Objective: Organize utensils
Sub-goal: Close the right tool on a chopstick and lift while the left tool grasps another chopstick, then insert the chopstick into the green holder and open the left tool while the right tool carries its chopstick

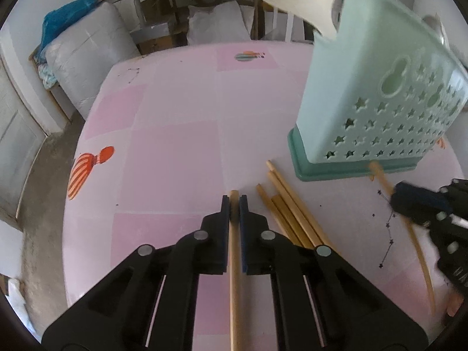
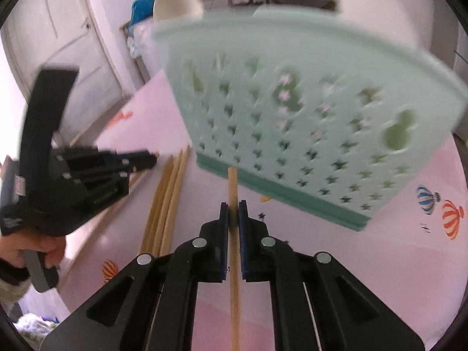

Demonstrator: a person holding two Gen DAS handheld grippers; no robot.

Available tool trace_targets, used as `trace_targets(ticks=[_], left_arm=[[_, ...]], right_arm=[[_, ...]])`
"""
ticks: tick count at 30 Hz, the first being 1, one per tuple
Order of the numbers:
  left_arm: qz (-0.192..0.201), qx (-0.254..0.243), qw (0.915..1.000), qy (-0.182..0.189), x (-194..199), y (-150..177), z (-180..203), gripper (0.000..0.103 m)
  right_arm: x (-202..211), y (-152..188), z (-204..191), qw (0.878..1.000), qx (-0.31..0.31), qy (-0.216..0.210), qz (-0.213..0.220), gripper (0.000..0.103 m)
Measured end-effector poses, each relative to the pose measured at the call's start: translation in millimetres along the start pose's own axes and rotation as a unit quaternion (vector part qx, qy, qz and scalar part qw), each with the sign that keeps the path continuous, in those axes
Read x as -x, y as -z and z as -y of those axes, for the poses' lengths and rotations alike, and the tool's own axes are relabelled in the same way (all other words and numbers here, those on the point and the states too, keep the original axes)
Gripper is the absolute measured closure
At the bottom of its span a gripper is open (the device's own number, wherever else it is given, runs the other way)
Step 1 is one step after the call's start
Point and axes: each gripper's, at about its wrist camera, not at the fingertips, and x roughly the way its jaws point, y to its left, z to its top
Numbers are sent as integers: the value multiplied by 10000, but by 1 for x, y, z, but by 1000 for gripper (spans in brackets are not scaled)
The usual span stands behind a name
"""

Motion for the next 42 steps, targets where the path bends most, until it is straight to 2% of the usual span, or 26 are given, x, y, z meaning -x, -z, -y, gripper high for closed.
trace_targets(ticks=[6, 10, 14, 20, 24, 28, 34, 39, 42], left_arm=[[670, 411, 9958, 469, 51, -5, -16, 98], [1320, 558, 9853, 931, 100, -11, -20, 98], [2130, 533, 9651, 1426, 155, -24, -16, 98], [2984, 333, 9311, 2070, 215, -47, 7, 99], [3490, 172, 9104, 2213, 242, -69, 25, 99], [3893, 234, 8926, 2262, 251, -91, 41, 99], [4077, 497, 8872, 2100, 235, -126, 67, 99], [4069, 497, 8956, 1730, 208, -140, 79, 99], [3957, 477, 9019, 1667, 193, -141, 81, 99]], right_arm=[[58, -6, 19, 9959, -451, -77, 782, 96], [108, -8, 36, 9847, -872, -125, 1501, 96], [149, -4, 52, 9718, -1168, -119, 2044, 96], [182, -1, 64, 9573, -1410, -61, 2525, 96], [196, 2, 71, 9494, -1558, -143, 2724, 96], [203, 3, 75, 9432, -1615, -106, 2901, 96], [216, 8, 87, 9347, -1758, -302, 3073, 96], [230, 8, 92, 9330, -1669, -421, 3161, 96], [234, 4, 91, 9354, -1550, -349, 3158, 96]])
